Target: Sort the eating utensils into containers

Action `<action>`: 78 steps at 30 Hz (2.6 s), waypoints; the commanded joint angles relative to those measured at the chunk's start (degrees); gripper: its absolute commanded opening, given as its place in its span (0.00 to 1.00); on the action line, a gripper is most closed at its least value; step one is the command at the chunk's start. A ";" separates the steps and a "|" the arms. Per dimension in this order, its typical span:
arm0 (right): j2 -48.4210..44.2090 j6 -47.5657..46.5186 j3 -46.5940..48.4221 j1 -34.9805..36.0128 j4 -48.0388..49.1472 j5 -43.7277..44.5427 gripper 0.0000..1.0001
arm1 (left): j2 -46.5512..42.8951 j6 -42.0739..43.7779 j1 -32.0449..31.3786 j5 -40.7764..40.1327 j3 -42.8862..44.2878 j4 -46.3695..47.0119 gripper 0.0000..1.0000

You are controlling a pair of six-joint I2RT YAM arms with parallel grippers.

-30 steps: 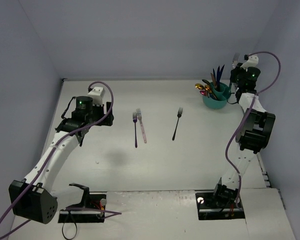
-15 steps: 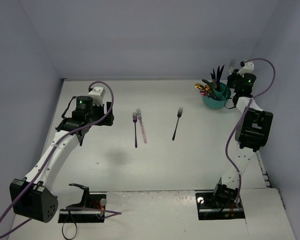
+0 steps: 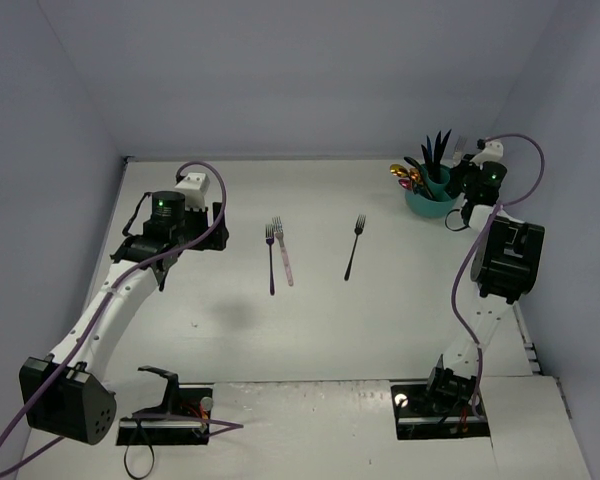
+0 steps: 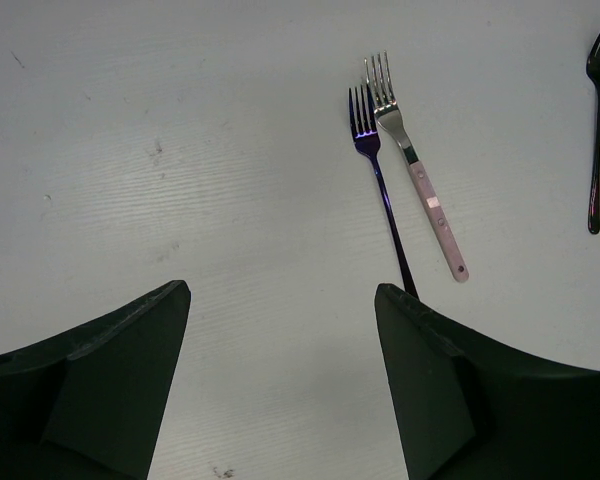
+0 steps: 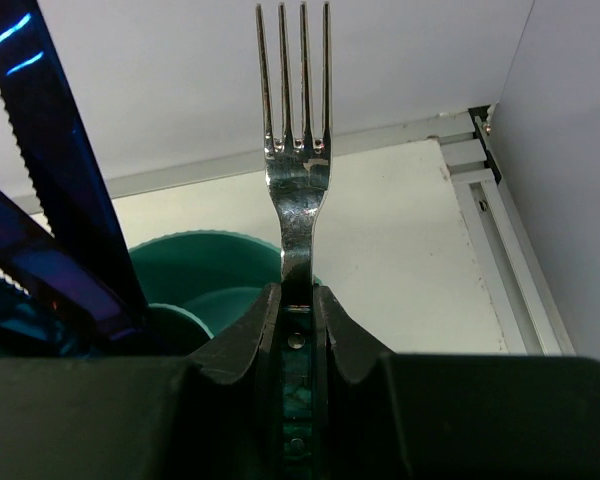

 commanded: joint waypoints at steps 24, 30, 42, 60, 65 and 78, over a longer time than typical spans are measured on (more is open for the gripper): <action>-30.46 1.82 -10.32 7.42 -7.46 10.43 0.44 | -3.66 -2.09 1.85 2.55 0.44 4.42 0.72; -41.52 3.69 -10.76 22.43 -26.44 20.29 0.58 | -5.28 -2.42 2.44 2.49 -0.08 4.90 0.72; -31.33 15.26 -5.19 53.30 -50.33 30.85 0.60 | -8.89 -1.29 3.23 -1.39 -1.23 5.37 0.72; -8.35 20.69 6.92 61.03 -55.90 27.28 0.56 | -8.16 -1.01 3.16 -3.01 -1.12 4.42 0.72; -4.27 20.34 10.38 61.42 -55.90 27.61 0.54 | -7.09 -1.13 3.23 -2.56 -0.48 3.50 0.72; 3.81 19.47 17.27 62.14 -55.90 30.44 0.47 | -6.89 -1.27 3.19 -3.33 -0.40 3.26 0.72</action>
